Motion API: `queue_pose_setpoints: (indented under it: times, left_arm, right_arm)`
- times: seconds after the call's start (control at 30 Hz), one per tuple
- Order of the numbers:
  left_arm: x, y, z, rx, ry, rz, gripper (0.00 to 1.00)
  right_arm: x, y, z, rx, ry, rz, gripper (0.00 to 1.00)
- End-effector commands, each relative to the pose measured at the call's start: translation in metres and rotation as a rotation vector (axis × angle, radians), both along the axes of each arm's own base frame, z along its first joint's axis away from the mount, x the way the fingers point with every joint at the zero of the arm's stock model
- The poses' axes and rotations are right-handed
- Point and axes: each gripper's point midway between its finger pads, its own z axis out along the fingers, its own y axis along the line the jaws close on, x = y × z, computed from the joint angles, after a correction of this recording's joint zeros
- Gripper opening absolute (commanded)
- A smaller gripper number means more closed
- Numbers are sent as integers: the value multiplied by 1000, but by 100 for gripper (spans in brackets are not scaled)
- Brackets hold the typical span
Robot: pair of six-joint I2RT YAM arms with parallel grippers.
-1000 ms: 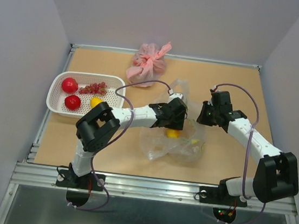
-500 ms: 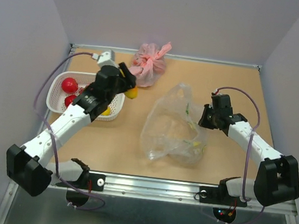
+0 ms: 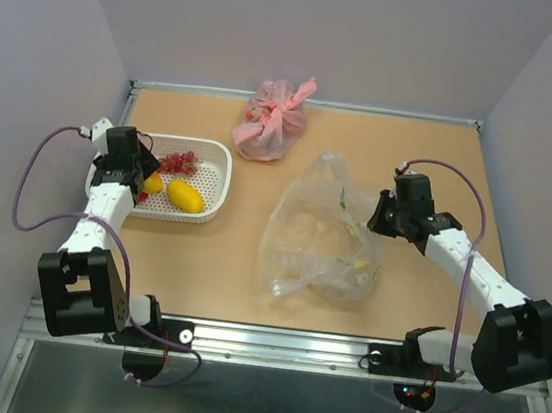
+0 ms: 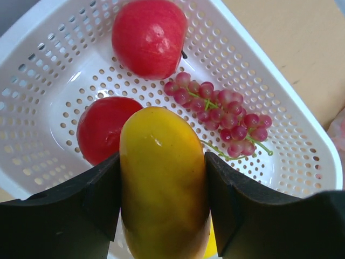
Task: Untie the knot of the plastic bag and take out the fruit
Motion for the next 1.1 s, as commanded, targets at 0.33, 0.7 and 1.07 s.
queue_pose_setpoints:
  times: [0.33, 0.7, 1.07]
  left_arm:
    - [1, -10, 46, 82, -77, -100, 97]
    - [-43, -66, 204, 280, -332, -367, 97]
    - [-173, -14, 279, 366, -606, -23, 97]
  right_arm:
    - [6, -23, 26, -55, -82, -122, 19]
    - [-36, -137, 114, -303, -344, -635, 6]
    - [-115, -169, 214, -164, -683, -724, 90]
